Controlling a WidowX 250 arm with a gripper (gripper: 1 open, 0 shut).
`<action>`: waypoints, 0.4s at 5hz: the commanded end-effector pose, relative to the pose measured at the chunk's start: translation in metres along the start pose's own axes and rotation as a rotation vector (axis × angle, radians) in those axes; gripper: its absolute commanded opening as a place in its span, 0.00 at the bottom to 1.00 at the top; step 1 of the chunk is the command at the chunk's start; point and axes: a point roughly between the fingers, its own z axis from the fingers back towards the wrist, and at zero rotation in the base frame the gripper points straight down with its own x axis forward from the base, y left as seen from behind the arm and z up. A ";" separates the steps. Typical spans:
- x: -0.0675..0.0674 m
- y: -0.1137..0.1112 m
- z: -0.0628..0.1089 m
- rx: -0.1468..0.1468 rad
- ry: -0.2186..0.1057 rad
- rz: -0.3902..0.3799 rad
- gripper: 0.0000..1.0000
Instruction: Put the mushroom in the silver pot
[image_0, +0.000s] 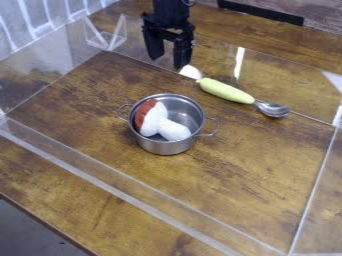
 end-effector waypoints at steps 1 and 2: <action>0.012 -0.011 0.059 0.056 -0.133 -0.041 1.00; 0.011 -0.015 0.065 0.066 -0.149 -0.047 1.00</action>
